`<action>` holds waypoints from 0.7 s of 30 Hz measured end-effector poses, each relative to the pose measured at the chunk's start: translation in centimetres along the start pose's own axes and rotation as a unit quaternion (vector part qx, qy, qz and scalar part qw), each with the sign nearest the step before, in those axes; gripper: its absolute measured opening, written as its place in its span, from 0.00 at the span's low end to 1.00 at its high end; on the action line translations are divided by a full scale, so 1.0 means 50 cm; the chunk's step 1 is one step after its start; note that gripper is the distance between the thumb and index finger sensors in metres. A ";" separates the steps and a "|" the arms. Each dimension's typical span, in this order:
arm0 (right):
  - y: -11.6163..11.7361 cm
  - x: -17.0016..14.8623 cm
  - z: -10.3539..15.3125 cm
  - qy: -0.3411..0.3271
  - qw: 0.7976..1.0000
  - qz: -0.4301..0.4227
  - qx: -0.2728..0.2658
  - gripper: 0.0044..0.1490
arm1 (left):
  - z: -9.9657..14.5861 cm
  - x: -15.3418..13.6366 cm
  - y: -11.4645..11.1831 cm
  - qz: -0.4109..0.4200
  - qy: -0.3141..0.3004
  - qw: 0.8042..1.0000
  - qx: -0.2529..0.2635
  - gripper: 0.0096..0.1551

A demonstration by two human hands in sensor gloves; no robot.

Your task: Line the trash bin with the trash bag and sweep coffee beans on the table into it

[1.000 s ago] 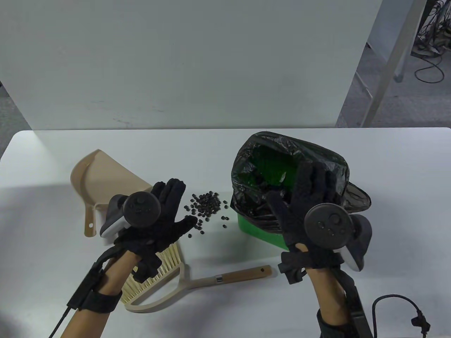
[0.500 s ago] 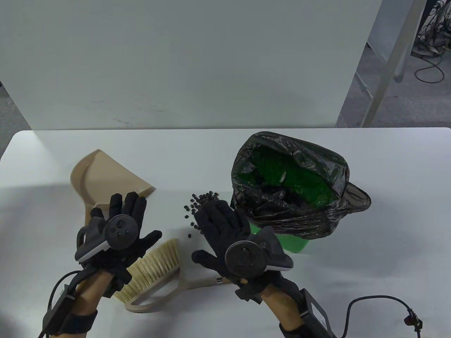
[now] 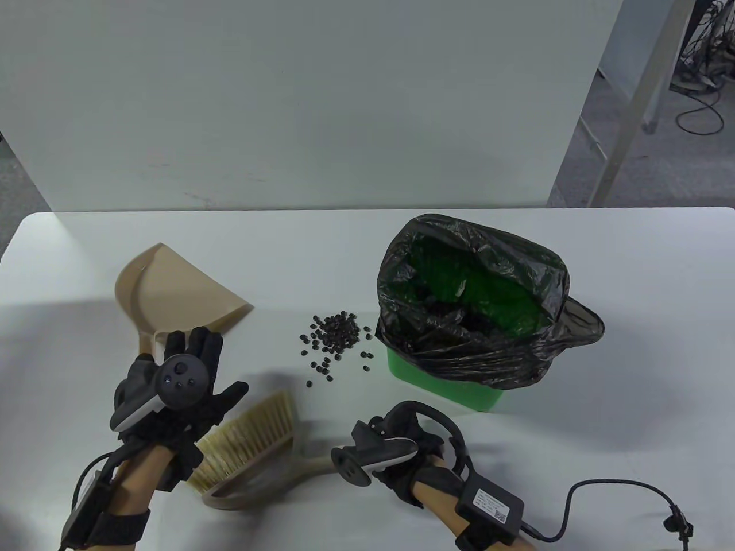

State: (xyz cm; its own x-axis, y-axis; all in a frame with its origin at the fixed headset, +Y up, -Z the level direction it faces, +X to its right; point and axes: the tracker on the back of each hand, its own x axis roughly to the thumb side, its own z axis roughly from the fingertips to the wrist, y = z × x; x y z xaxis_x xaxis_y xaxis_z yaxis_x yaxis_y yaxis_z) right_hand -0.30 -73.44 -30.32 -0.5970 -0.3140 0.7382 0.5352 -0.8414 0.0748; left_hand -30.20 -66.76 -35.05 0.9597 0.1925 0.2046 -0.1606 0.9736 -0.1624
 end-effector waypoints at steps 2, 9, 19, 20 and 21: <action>-0.021 -0.015 0.020 0.002 0.998 -0.037 -0.047 0.36 | 0.003 -0.006 0.005 0.003 0.006 1.000 0.007 0.58; -0.096 -0.088 0.134 0.005 0.980 -0.135 -0.143 0.36 | 0.011 -0.039 0.021 0.040 0.023 0.998 0.035 0.58; -0.069 -0.181 0.227 0.055 0.970 -0.235 -0.035 0.35 | 0.007 -0.051 0.011 0.039 0.040 0.998 0.026 0.57; -0.060 -0.188 0.224 0.059 0.967 -0.248 -0.026 0.35 | 0.007 -0.050 0.011 0.038 0.040 0.998 0.025 0.57; -0.056 -0.191 0.222 0.058 0.964 -0.258 -0.022 0.35 | 0.007 -0.050 0.010 0.037 0.039 0.998 0.025 0.57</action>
State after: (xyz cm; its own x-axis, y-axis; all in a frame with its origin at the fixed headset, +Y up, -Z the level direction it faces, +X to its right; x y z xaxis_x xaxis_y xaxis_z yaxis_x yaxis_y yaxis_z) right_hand 10.54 -63.22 -30.12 -0.8410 0.1065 0.5304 0.1250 -0.9157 0.3819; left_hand -32.74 -66.68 -35.31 0.9595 0.2563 0.1167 -0.2417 0.9622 -0.1255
